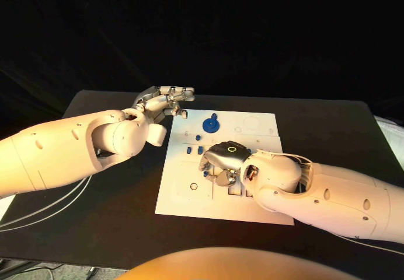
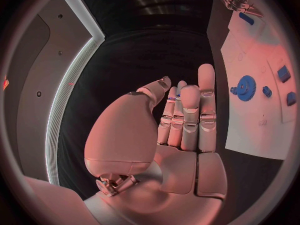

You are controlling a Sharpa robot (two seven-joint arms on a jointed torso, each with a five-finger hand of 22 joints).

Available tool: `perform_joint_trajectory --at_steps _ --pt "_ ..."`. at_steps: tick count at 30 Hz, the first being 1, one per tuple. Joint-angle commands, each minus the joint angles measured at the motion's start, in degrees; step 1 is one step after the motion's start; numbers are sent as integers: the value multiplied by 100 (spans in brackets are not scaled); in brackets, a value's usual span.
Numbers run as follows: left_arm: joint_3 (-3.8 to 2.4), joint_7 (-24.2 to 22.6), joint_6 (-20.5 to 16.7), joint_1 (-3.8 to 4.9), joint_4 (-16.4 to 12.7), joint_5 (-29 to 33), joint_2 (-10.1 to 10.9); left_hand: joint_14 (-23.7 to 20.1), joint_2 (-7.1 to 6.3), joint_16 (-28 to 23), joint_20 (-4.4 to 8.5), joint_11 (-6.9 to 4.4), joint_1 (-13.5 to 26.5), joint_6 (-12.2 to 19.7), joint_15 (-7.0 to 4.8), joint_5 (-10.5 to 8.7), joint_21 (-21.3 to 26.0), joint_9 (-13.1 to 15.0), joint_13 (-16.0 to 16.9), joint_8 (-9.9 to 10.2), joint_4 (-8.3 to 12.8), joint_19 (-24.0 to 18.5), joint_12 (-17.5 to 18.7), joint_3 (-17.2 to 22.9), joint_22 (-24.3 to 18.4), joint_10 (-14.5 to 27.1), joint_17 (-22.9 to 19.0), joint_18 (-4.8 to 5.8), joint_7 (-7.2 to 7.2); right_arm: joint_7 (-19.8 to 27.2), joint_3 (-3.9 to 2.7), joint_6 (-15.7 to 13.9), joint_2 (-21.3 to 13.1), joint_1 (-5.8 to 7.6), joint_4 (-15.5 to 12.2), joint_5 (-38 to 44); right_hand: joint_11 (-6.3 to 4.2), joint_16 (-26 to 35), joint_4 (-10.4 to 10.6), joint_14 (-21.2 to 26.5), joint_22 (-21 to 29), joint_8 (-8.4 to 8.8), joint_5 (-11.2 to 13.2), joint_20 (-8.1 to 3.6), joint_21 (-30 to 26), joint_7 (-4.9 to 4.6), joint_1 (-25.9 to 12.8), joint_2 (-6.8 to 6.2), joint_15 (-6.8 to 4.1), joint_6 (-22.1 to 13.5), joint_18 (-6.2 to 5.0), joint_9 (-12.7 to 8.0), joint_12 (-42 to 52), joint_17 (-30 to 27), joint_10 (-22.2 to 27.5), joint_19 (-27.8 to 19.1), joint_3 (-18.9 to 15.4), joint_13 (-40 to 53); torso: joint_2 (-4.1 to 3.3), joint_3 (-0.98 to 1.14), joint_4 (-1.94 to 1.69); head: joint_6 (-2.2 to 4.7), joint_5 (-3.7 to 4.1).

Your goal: Assemble the parts on the task board

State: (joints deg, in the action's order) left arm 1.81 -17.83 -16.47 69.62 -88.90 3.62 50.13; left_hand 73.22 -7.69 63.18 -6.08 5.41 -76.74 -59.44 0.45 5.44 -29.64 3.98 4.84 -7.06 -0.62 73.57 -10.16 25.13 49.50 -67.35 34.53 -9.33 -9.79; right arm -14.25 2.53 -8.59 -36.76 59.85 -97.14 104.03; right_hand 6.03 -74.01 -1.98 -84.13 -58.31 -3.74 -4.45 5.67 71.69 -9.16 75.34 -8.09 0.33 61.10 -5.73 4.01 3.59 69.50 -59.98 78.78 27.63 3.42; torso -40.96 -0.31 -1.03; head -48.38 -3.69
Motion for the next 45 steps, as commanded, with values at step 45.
perform_joint_trajectory --at_steps 45 --pt "0 56 160 -9 50 147 8 -67 24 -34 -8 4 16 48 13 -27 57 -6 5 -30 -24 -38 -61 -147 -34 64 -42 -104 -9 -232 -96 224 -1457 516 -290 -266 -272 -21 680 -263 126 -74 -124 -279 -166 307 699 257 -341 27 -45 18 582 -59 -197 94 -1505 34 3 1 52 155 159"
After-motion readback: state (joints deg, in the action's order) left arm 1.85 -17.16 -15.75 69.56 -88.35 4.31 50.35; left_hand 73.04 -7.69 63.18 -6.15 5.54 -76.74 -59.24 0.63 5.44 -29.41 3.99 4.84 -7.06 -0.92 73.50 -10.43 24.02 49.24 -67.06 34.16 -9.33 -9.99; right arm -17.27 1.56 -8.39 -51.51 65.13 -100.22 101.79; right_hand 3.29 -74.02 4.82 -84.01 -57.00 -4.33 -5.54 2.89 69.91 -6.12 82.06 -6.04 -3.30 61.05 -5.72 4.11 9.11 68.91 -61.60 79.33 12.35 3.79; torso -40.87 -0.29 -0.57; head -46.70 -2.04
